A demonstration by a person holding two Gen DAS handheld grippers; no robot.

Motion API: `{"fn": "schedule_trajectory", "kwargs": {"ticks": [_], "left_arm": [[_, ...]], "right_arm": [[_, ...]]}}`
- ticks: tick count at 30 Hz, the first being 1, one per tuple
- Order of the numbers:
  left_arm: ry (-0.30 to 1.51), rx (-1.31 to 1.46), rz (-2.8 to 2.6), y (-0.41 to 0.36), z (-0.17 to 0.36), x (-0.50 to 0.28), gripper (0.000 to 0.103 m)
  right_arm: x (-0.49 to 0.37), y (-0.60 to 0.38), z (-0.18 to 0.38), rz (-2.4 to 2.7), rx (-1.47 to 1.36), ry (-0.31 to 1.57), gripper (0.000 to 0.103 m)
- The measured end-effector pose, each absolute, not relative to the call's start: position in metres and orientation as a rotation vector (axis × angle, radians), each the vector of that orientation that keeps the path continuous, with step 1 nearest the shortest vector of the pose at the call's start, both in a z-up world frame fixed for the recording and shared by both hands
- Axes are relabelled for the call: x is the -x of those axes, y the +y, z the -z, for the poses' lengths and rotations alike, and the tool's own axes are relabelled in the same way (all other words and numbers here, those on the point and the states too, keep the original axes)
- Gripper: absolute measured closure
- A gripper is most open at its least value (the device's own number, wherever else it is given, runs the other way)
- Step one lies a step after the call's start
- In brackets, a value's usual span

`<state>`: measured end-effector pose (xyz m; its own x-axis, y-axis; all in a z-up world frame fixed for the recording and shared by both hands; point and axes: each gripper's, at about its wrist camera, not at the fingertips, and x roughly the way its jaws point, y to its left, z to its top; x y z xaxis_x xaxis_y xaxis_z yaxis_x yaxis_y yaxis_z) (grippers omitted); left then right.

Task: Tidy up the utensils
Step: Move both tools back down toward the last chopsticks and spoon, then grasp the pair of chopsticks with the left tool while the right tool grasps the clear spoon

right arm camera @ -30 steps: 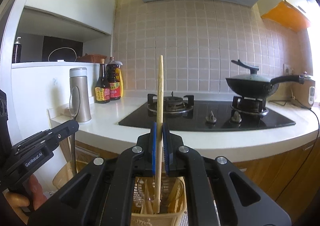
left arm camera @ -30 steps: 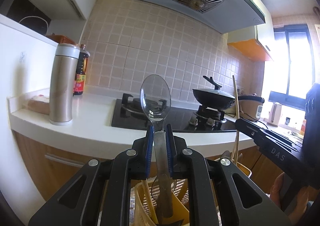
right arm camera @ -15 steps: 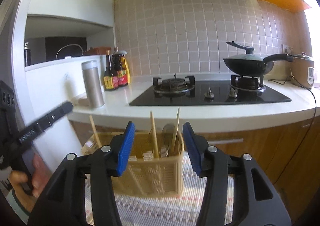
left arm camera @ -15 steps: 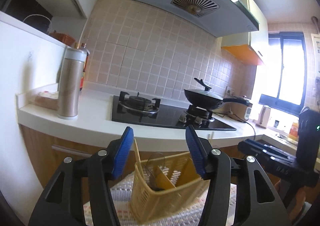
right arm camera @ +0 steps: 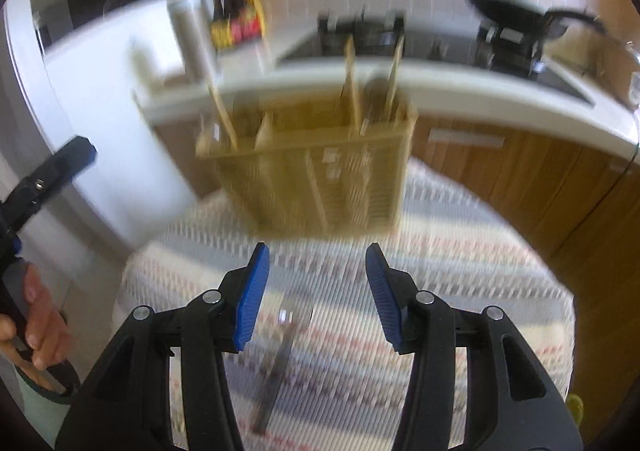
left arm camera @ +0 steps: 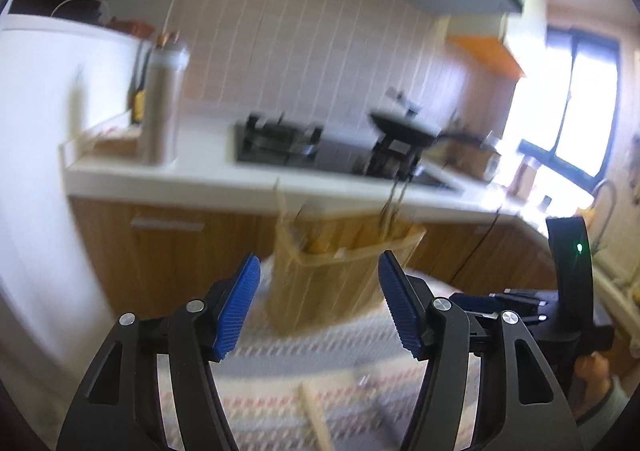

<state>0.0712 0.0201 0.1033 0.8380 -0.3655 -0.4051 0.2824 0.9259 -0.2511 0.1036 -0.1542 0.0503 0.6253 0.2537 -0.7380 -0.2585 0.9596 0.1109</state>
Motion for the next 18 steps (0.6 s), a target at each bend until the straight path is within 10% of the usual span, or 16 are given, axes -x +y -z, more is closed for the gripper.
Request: {"fn": "schedule_trajectory", "kwargs": {"ticks": [18], "left_arm": [[0.965, 0.000, 0.360, -0.013, 0.020, -0.073, 0.046]], "right_arm": [[-0.129, -0.115, 0.058, -0.299, -0.045, 1.275, 0.068]]}}
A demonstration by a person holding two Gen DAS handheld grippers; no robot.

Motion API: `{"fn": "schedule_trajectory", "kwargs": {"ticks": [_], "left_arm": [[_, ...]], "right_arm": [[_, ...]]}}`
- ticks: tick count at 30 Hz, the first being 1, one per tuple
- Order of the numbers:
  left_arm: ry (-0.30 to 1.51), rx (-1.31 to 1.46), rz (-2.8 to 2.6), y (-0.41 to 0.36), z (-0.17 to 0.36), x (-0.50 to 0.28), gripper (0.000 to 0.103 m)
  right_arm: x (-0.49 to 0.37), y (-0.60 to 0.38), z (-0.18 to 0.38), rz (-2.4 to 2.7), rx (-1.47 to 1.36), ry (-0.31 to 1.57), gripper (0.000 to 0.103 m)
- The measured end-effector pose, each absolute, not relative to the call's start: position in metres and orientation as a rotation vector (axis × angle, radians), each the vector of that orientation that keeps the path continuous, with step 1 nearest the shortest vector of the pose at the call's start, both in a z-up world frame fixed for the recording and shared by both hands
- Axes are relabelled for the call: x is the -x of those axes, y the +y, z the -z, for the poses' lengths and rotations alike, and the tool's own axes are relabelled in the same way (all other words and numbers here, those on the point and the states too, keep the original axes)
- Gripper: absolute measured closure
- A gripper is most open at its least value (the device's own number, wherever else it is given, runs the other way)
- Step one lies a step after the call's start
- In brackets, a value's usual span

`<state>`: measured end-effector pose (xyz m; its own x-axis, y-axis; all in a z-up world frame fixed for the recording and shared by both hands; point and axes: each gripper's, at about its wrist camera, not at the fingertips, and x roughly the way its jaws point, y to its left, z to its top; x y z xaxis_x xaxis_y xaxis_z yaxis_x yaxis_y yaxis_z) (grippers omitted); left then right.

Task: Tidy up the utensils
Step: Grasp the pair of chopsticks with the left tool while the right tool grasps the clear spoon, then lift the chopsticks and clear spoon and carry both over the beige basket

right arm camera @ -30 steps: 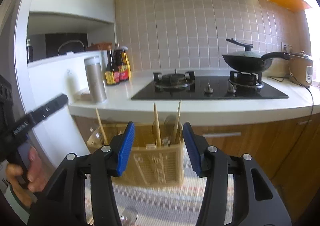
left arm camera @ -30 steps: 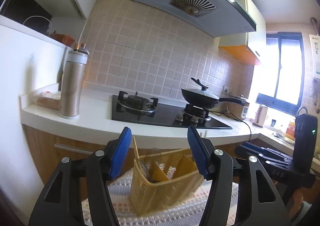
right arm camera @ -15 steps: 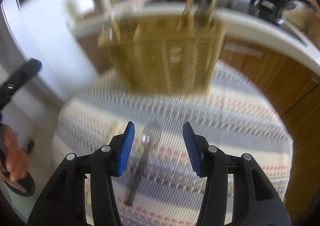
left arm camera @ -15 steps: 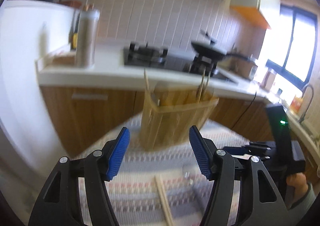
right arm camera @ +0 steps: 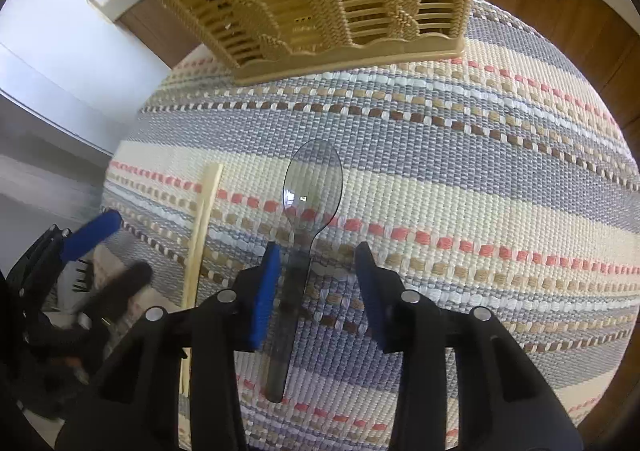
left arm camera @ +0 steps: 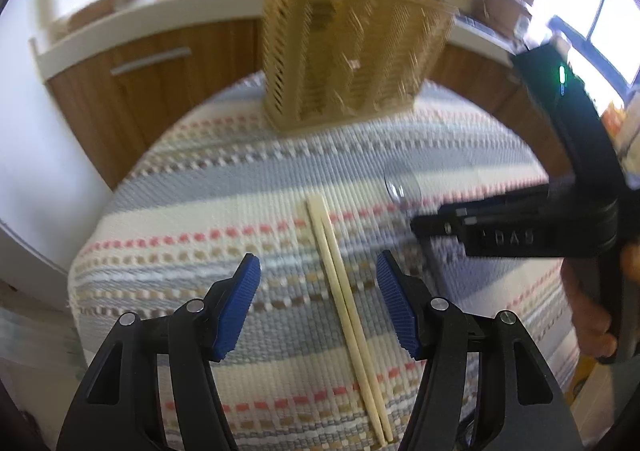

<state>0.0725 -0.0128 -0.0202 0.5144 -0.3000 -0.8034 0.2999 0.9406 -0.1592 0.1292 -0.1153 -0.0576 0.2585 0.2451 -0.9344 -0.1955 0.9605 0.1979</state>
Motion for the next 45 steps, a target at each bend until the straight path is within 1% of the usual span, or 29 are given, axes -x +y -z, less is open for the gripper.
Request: {"fn": "schedule_trajectory", "kwargs": {"ticks": [2, 6, 9, 12, 13, 14, 18, 24, 26, 29, 37, 40, 45], "left_arm": [[0.998, -0.035, 0.377, -0.019, 0.028, -0.072, 0.048], [1.045, -0.089, 0.390, -0.030, 0.038, -0.072, 0.051], [1.083, -0.118, 0.396, -0.035, 0.048, -0.074, 0.060], [1.075, -0.175, 0.380, -0.042, 0.050, -0.074, 0.061], [1.077, -0.181, 0.377, -0.043, 0.050, -0.075, 0.061], [1.079, -0.186, 0.375, -0.044, 0.050, -0.075, 0.061], [1.084, -0.213, 0.361, -0.047, 0.047, -0.077, 0.063], [1.105, -0.237, 0.354, -0.054, 0.046, -0.078, 0.070], [1.108, -0.239, 0.350, -0.060, 0.048, -0.079, 0.076], [1.109, -0.237, 0.339, -0.064, 0.049, -0.079, 0.090], [1.092, -0.148, 0.341, -0.054, 0.045, -0.071, 0.093], [1.049, -0.139, 0.339, -0.053, 0.036, -0.063, 0.093], [0.932, -0.131, 0.338, -0.054, 0.005, -0.048, 0.093]], "right_arm": [[-0.129, -0.108, 0.058, -0.295, -0.031, 1.277, 0.072], [-0.131, -0.092, 0.062, -0.272, 0.002, 1.283, 0.073], [-0.129, -0.075, 0.066, -0.254, 0.067, 1.276, 0.081], [-0.128, -0.061, 0.071, -0.269, 0.091, 1.284, 0.084], [-0.128, -0.060, 0.072, -0.276, 0.090, 1.290, 0.089], [-0.127, -0.058, 0.073, -0.278, 0.102, 1.296, 0.090], [-0.122, -0.058, 0.074, -0.287, 0.133, 1.293, 0.092], [-0.110, -0.081, 0.070, -0.290, 0.128, 1.290, 0.093], [-0.107, -0.090, 0.069, -0.290, 0.124, 1.288, 0.093], [-0.103, -0.103, 0.067, -0.297, 0.112, 1.280, 0.093], [-0.085, -0.137, 0.050, -0.319, 0.093, 1.223, 0.093], [-0.077, -0.147, 0.042, -0.330, 0.077, 1.207, 0.093], [-0.062, -0.167, 0.024, -0.343, 0.063, 1.170, 0.093]]}}
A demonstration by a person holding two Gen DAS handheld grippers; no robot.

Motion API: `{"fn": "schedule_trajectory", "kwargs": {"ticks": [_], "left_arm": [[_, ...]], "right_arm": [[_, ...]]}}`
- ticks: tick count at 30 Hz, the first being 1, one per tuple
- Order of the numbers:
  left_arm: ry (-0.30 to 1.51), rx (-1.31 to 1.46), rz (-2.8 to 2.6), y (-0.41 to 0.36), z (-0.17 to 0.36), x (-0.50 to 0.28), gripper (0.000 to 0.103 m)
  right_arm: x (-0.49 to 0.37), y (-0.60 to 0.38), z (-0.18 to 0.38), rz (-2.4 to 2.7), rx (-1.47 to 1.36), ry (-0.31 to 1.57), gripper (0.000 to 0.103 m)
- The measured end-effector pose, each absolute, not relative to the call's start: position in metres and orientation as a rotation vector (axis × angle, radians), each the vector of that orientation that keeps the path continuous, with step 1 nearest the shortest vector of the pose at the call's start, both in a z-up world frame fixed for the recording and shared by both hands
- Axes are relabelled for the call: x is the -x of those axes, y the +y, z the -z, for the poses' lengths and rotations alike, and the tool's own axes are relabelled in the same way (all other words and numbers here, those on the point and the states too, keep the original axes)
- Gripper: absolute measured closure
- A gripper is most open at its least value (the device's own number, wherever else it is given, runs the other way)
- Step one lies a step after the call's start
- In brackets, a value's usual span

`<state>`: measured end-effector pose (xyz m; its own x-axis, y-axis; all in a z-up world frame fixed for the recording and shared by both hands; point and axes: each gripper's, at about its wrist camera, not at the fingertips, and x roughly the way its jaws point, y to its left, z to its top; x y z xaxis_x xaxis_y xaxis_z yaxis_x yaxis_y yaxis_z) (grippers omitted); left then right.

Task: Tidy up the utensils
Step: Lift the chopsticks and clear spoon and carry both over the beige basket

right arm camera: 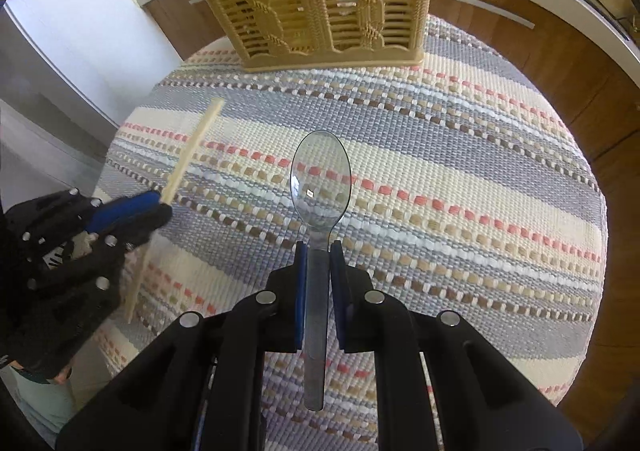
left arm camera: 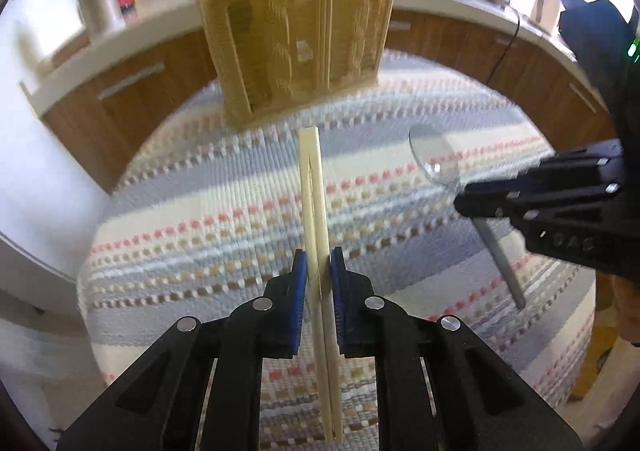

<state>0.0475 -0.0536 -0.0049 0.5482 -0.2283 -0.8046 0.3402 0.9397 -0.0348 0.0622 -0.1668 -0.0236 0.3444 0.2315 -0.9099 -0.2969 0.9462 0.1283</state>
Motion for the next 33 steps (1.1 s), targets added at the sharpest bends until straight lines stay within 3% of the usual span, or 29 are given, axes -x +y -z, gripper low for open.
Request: {"fn": "schedule_trajectory", "kwargs": {"ticks": [21, 33], "left_arm": [[0.389, 0.096, 0.346, -0.015, -0.152, -0.049, 0.093], [0.171, 0.190, 0.349, -0.003, -0.168, -0.110, 0.093]], "right_arm": [[-0.060, -0.184, -0.132, -0.427, 0.007, 0.734, 0.093], [-0.116, -0.192, -0.186, -0.405, -0.059, 0.401, 0.093]]}}
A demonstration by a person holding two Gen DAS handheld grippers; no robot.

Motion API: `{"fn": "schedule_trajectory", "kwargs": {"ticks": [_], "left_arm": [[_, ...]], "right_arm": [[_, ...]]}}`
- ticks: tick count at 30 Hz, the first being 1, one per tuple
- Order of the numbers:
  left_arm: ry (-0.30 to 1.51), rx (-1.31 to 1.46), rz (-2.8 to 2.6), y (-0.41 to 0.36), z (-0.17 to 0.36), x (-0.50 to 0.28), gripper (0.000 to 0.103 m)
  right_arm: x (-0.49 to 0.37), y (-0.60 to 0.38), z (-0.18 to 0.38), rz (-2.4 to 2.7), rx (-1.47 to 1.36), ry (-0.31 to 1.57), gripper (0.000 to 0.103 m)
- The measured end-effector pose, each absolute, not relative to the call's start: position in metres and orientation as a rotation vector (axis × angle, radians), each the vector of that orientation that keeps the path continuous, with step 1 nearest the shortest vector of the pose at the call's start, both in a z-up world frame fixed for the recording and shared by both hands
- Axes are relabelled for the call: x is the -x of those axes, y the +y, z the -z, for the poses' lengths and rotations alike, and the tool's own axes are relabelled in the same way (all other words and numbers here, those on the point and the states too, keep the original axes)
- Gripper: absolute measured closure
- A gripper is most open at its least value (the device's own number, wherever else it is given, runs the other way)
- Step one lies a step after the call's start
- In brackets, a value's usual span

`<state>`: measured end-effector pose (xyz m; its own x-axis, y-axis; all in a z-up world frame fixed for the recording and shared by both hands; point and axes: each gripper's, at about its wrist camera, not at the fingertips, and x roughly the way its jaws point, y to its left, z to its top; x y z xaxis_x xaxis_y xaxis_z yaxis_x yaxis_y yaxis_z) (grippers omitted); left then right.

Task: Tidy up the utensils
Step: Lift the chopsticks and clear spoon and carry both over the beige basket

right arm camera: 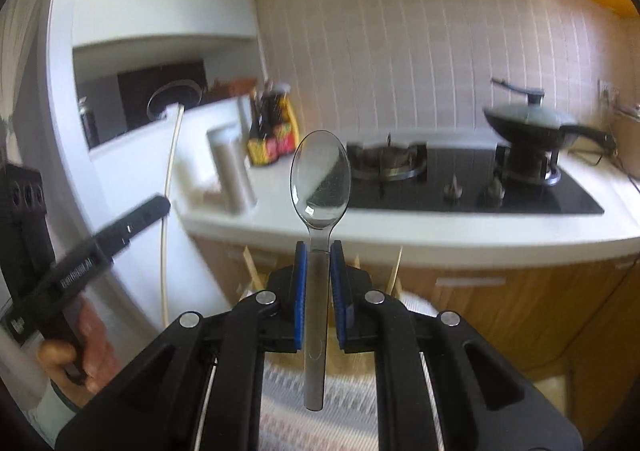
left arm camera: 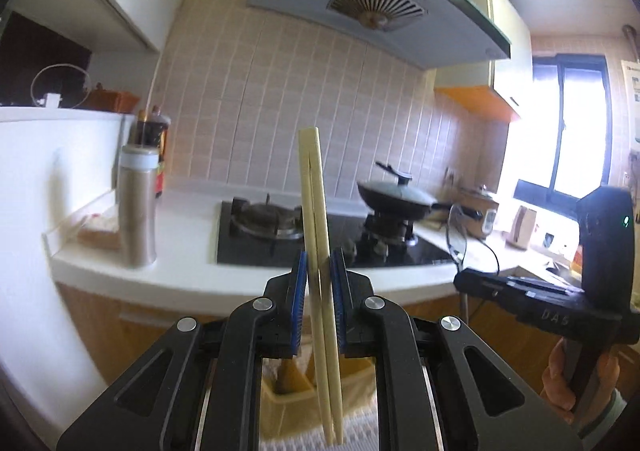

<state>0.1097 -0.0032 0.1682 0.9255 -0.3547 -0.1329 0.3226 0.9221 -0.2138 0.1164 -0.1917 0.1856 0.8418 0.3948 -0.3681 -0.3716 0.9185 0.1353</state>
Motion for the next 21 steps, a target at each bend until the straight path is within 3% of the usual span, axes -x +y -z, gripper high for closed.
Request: {"fn": "schedule_trajectory", "kwargs": {"ticks": [8, 21], "left_arm": [[0.108, 0.186, 0.334, -0.016, -0.146, -0.148, 0.093], [0.097, 0.239, 0.281, -0.014, -0.115, -0.177, 0.092]], "right_arm": [[-0.168, -0.212, -0.177, -0.437, -0.204, 0.369, 0.093], [-0.193, -0.200, -0.136, -0.318, -0.111, 0.259, 0.093]]}}
